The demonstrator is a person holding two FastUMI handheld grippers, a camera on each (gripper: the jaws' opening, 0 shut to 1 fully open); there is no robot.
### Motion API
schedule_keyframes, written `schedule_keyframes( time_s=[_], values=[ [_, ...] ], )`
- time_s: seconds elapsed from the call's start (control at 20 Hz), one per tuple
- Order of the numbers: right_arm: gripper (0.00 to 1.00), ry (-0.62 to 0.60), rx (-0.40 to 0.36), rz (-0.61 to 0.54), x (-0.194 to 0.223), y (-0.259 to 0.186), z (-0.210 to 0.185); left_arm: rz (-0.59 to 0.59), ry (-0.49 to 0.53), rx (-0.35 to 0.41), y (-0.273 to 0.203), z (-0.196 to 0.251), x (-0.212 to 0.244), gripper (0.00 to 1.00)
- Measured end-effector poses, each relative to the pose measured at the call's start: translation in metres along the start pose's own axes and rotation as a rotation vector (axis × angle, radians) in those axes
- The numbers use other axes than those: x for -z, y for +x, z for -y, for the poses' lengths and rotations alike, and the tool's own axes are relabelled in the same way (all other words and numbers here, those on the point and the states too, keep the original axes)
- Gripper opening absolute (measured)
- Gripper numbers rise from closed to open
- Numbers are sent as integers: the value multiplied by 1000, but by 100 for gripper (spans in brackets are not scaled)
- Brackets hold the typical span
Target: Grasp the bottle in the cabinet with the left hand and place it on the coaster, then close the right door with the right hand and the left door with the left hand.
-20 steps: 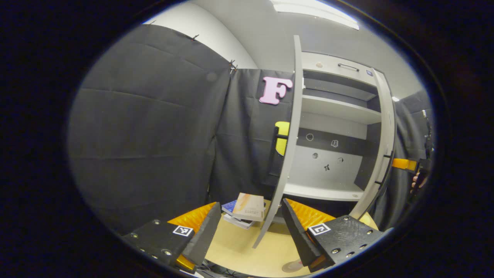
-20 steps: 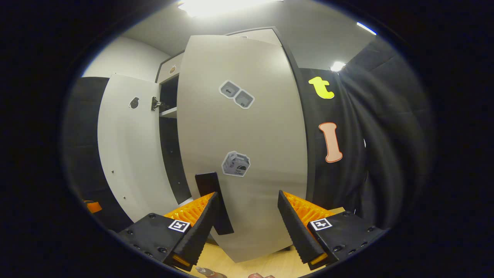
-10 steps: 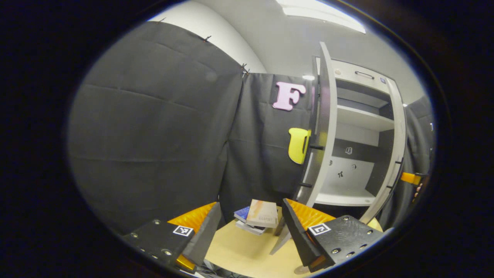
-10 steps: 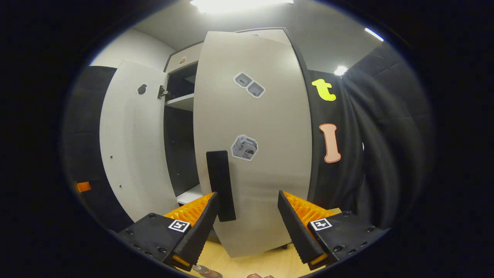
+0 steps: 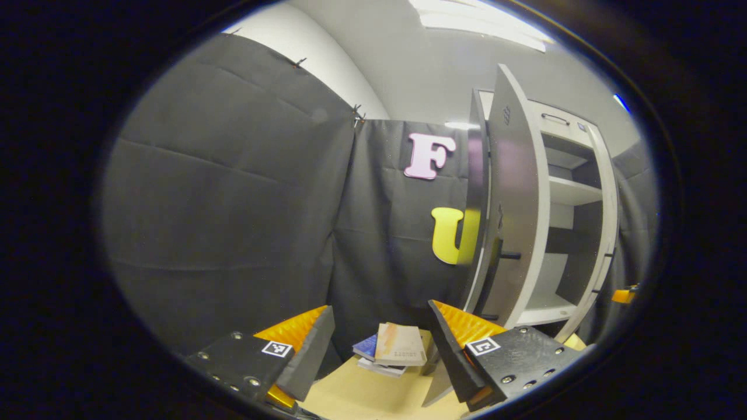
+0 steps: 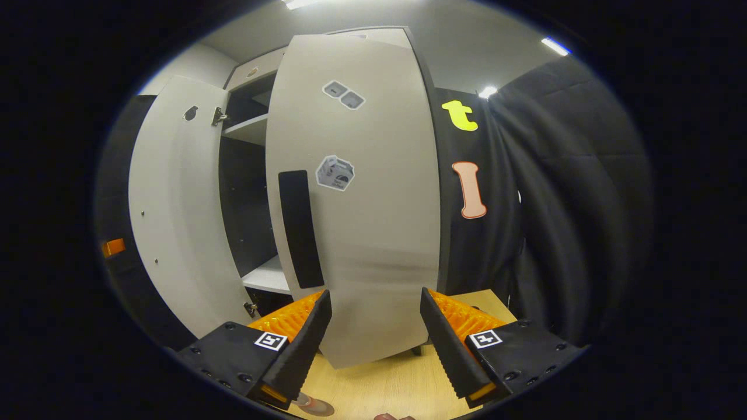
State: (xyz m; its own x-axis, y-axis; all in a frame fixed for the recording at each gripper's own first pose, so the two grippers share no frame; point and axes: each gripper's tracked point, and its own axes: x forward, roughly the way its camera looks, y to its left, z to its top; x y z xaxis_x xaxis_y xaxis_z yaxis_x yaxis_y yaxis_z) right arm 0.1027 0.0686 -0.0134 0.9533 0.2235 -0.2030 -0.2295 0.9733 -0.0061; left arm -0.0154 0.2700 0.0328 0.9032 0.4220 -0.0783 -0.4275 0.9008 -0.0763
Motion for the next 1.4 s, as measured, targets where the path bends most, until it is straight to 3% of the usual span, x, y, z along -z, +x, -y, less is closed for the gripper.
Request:
schedule_keyframes(
  time_s=[0.15, 0.4, 0.6, 0.65, 0.75, 0.95, 1.2, 1.4],
  values=[
    [97, 32, 49, -31, 12, -4, 5, 5, 12, 85, 34, 10, -4, 99],
    [97, 63, 140, -49, 28, -14, 20, 18, 48, 289, 72, 41, -15, 99],
    [97, 104, 187, -57, 35, -18, 28, 5, 81, 378, 90, 59, -17, 99],
    [97, 110, 197, -56, 34, -19, 30, 0, 76, 398, 93, 64, -17, 92],
    [97, 116, 213, -52, 34, -21, 32, -9, 74, 438, 103, 75, -19, 92],
    [97, 113, 215, -58, 36, -24, 33, -18, 139, 451, 102, 84, -21, 91],
    [97, 123, 203, -74, 44, -27, 36, -49, 139, 479, 102, 92, -20, 92],
    [97, 136, 198, -83, 46, -29, 49, -65, 145, 510, 98, 130, -15, 92]
  ],
)
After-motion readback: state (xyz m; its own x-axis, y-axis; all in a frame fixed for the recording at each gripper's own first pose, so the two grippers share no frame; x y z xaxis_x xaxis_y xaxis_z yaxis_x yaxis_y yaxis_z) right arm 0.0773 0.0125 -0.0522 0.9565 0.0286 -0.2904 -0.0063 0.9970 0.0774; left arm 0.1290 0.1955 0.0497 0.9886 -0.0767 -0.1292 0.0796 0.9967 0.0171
